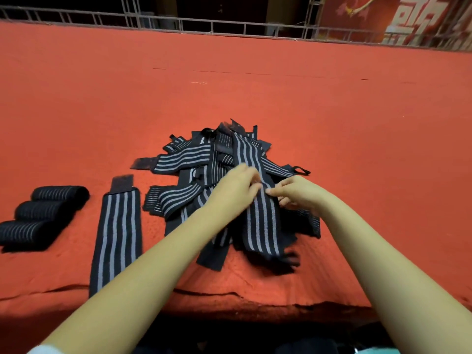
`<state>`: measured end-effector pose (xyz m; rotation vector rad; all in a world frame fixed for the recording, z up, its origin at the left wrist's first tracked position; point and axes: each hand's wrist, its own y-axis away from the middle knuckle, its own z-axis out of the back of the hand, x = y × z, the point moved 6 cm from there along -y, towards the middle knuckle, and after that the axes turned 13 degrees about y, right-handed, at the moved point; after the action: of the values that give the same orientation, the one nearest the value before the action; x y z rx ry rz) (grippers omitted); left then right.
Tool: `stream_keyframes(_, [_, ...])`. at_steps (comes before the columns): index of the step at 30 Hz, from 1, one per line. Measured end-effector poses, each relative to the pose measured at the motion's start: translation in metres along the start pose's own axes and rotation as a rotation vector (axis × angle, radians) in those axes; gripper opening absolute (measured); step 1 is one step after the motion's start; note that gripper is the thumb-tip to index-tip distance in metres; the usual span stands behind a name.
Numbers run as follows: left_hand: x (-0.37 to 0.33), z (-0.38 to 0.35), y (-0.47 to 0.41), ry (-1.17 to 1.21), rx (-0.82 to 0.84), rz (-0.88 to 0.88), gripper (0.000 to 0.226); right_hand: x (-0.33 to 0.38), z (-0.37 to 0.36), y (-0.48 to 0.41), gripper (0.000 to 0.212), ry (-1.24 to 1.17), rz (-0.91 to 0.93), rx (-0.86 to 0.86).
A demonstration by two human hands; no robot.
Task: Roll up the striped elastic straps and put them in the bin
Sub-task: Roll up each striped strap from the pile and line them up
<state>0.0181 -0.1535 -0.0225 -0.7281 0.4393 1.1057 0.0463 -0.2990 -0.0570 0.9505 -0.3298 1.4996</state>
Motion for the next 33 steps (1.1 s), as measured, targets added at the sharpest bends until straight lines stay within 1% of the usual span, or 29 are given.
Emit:
stream_keyframes(2, [0.008,0.004,-0.011,-0.066,-0.106,0.095,0.036,0.002,-0.002,-0.004,0.018,-0.053,0.037,-0.055])
stream_keyframes(4, [0.020,-0.003,-0.020,-0.136,-0.072,0.269,0.053,0.003,-0.006,-0.006,0.013,-0.073,0.075,-0.084])
stream_keyframes(6, [0.028,-0.010,-0.026,-0.133,-0.034,0.400,0.059,0.003,-0.008,-0.003,0.010,-0.094,0.104,-0.082])
stream_keyframes(8, [0.033,-0.009,-0.030,0.017,-0.101,0.476,0.060,0.002,-0.007,0.002,0.015,-0.143,0.137,-0.040])
stream_keyframes(10, [0.038,0.002,-0.030,0.221,-0.231,0.519,0.058,-0.001,-0.006,0.007,0.017,-0.180,0.165,0.046])
stream_keyframes(12, [0.036,0.013,-0.026,0.332,-0.291,0.492,0.053,-0.004,-0.002,0.010,0.017,-0.166,0.161,0.095])
stream_keyframes(14, [0.028,0.021,-0.017,0.314,-0.279,0.430,0.046,-0.006,0.004,0.008,0.018,-0.168,0.121,0.052])
stream_keyframes(16, [0.023,0.022,-0.004,0.245,-0.237,0.390,0.039,-0.008,0.013,0.004,0.025,-0.198,0.080,-0.063])
stream_keyframes(17, [0.022,0.021,0.001,0.204,-0.204,0.385,0.035,-0.008,0.017,0.002,0.025,-0.206,0.075,-0.125])
stream_keyframes(20, [0.025,0.021,0.006,0.036,-0.081,0.415,0.021,-0.003,0.020,-0.007,0.014,-0.212,0.086,-0.244])
stream_keyframes(22, [0.023,0.028,-0.004,-0.068,-0.051,0.412,0.024,0.005,0.019,-0.017,0.006,-0.190,0.114,-0.279])
stream_keyframes(24, [0.017,0.040,-0.022,-0.159,-0.093,0.349,0.034,0.018,0.018,-0.029,0.004,-0.154,0.157,-0.293])
stream_keyframes(25, [0.014,0.047,-0.032,-0.179,-0.131,0.304,0.035,0.024,0.019,-0.035,0.004,-0.146,0.178,-0.301])
stream_keyframes(28, [0.020,0.066,-0.072,-0.107,-0.247,0.192,0.022,0.039,0.029,-0.063,0.006,-0.111,0.215,-0.363])
stream_keyframes(31, [0.047,0.073,-0.116,-0.019,-0.285,0.179,0.017,0.051,0.042,-0.097,0.010,-0.095,0.230,-0.417])
stream_keyframes(33, [0.067,0.069,-0.141,0.034,-0.282,0.208,0.018,0.059,0.046,-0.121,0.019,-0.057,0.214,-0.423])
